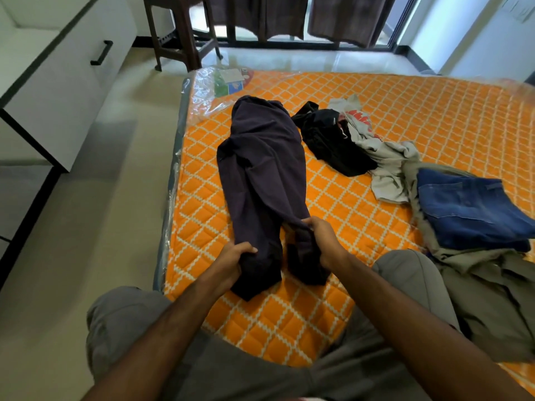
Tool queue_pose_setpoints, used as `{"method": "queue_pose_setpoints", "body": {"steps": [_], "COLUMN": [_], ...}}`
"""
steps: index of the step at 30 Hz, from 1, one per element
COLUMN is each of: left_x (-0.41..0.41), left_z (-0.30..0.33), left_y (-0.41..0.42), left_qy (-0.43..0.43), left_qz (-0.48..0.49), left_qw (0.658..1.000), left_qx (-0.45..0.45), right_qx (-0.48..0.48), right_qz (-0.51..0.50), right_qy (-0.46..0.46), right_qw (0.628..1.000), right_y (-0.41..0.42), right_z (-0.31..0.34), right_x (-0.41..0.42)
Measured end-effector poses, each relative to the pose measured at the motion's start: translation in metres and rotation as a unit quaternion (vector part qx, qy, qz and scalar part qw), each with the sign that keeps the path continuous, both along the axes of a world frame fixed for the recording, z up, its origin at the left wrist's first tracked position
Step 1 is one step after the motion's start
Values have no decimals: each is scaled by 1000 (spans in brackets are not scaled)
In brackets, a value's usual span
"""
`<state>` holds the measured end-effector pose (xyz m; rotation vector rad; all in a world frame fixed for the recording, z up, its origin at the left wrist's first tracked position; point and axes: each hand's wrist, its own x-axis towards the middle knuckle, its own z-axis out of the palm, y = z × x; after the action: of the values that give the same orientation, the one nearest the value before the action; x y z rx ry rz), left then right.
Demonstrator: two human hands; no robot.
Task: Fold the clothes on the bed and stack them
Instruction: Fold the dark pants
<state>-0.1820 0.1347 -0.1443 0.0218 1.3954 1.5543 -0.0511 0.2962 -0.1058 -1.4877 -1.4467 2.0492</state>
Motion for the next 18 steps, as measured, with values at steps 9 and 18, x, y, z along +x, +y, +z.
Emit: {"method": "queue_pose_setpoints", "body": {"steps": [9,18], "left_x": [20,36], "left_z": [6,6], "left_y": [-3,-3], "left_qy": [94,104], "left_qz": [-59,-100], "left_qw": [994,990], "left_qx": [-8,8], "right_qx": [336,490], "right_qz": [190,140], "right_qy": [-120,-125], "right_qw": [915,851], "right_y": [-5,-31], "right_z": [1,32], "right_x": [9,2]}}
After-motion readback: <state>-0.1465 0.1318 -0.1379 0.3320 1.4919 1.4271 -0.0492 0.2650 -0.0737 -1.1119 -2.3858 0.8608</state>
